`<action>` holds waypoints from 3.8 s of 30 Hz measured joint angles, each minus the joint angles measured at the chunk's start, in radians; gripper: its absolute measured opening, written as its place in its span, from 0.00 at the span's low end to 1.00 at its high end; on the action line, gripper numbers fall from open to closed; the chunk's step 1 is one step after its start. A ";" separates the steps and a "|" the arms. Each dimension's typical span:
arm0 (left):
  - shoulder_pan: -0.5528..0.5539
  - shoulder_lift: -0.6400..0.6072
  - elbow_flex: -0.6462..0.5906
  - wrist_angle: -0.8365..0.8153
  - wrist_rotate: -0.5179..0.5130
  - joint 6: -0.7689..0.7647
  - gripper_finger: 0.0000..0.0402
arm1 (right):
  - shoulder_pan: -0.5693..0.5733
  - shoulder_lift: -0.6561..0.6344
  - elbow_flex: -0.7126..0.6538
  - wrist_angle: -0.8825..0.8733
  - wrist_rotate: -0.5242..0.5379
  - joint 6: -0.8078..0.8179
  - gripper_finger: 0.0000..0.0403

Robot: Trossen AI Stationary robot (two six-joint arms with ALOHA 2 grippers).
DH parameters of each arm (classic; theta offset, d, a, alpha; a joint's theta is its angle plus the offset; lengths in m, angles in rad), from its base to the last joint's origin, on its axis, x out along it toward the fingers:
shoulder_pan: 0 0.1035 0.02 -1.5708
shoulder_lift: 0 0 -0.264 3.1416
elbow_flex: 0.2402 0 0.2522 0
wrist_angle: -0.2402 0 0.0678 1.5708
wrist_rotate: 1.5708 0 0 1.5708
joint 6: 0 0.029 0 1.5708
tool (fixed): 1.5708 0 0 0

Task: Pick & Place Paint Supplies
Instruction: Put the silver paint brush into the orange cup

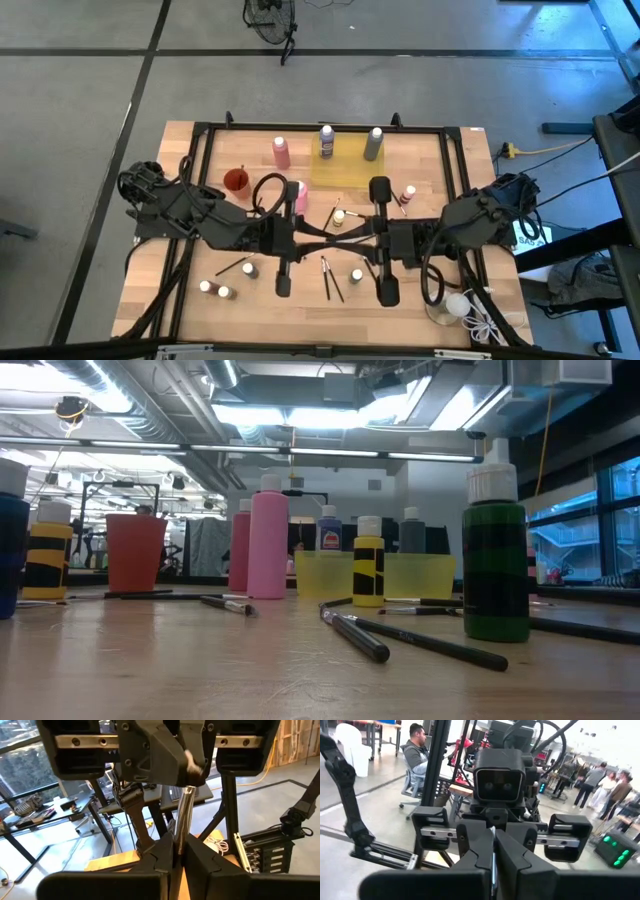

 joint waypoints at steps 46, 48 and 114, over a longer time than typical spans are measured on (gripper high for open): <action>0.043 -0.471 -0.387 -0.667 -0.600 -0.668 0.05 | 0.073 0.000 0.000 -0.223 0.014 0.203 0.31; 0.031 -0.534 -0.492 -0.656 -0.642 -0.750 0.05 | 0.073 0.000 0.000 -0.250 0.014 0.216 0.31; 0.053 -0.808 -1.624 -0.589 -0.932 -1.842 0.06 | -0.356 -0.014 0.000 -0.402 -0.397 0.091 0.31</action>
